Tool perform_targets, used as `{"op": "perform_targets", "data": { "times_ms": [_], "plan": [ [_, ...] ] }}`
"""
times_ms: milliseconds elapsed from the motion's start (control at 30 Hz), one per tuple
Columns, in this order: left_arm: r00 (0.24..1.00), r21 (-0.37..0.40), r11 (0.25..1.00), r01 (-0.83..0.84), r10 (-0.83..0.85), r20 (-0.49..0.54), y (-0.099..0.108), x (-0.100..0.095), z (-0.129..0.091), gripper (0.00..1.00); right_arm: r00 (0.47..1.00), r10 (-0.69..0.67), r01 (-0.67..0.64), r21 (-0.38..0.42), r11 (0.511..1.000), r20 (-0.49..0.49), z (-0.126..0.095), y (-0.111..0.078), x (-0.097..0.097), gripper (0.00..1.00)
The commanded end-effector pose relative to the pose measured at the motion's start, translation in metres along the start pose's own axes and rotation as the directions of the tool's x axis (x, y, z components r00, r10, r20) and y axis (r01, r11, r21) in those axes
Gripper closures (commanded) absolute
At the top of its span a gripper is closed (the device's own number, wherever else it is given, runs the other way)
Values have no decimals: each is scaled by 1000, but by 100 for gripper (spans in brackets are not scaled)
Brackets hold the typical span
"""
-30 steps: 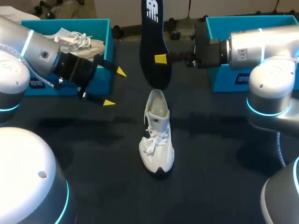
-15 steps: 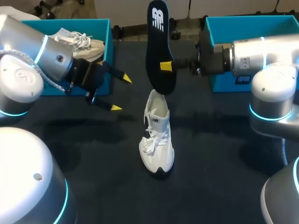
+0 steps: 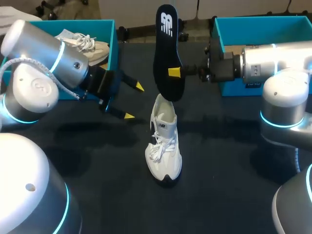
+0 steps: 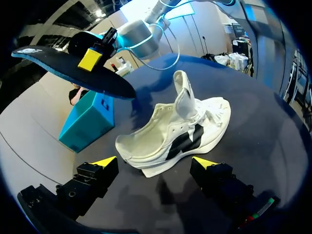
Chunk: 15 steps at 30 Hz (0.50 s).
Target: Take the shoe out of the shoebox, open the shoe tongue, remove and reinsert the insole, then place the shoe into the shoebox
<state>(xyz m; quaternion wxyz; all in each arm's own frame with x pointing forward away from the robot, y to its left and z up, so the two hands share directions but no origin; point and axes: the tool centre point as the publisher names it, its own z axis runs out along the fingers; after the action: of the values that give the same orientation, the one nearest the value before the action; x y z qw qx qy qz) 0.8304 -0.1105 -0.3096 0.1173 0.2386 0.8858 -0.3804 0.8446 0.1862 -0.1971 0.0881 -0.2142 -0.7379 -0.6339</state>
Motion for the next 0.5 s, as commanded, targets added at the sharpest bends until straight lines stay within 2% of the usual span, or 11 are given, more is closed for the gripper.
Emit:
{"op": "perform_targets", "data": {
  "times_ms": [33, 233, 500],
  "plan": [
    [1000, -13, 1000, 1, -1, -16, 1, -12, 13, 0, 1000, 0, 0, 2, 1000, 2, 2, 0, 0, 100],
    [1000, -26, 1000, 12, -12, -7, 2, -17, 25, 0, 1000, -2, 2, -5, 1000, -2, -2, -16, -18, 100],
    [1000, -34, 999, 17, -18, -9, 2, -19, 40, 0, 1000, 4, -4, -22, 1000, -14, -1, -25, -33, 100]
  ]
}}
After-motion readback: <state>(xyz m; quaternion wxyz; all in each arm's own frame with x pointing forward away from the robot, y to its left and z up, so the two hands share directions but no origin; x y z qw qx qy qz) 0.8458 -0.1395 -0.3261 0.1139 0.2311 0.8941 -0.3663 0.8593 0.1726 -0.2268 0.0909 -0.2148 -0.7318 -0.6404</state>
